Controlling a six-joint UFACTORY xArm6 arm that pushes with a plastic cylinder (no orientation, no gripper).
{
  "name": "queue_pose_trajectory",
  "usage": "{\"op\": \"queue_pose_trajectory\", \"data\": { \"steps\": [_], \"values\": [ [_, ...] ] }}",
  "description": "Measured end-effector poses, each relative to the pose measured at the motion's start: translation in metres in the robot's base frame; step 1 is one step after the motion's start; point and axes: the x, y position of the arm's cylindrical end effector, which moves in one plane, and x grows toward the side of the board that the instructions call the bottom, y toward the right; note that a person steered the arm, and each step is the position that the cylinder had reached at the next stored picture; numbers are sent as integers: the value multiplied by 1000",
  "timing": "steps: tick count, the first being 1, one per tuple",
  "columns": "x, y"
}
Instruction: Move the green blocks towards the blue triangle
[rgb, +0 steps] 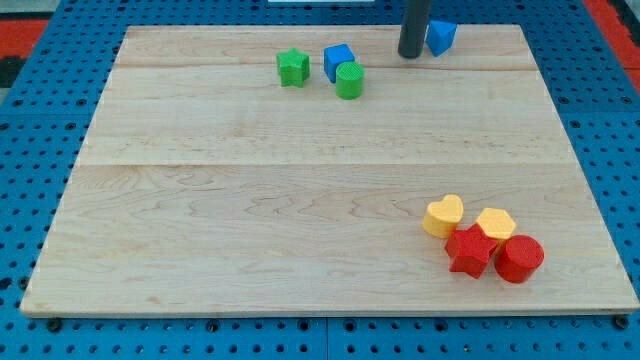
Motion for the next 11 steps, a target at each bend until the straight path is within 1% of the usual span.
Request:
{"op": "queue_pose_trajectory", "data": {
  "steps": [1,2,3,4,5,6,7,8,10,11],
  "values": [
    [86,-12],
    [46,-65],
    [17,-73],
    [19,-72],
    [21,-101],
    [47,-165],
    [12,-195],
    [-7,-158],
    [-3,-59],
    [-2,-23]
  ]
}}
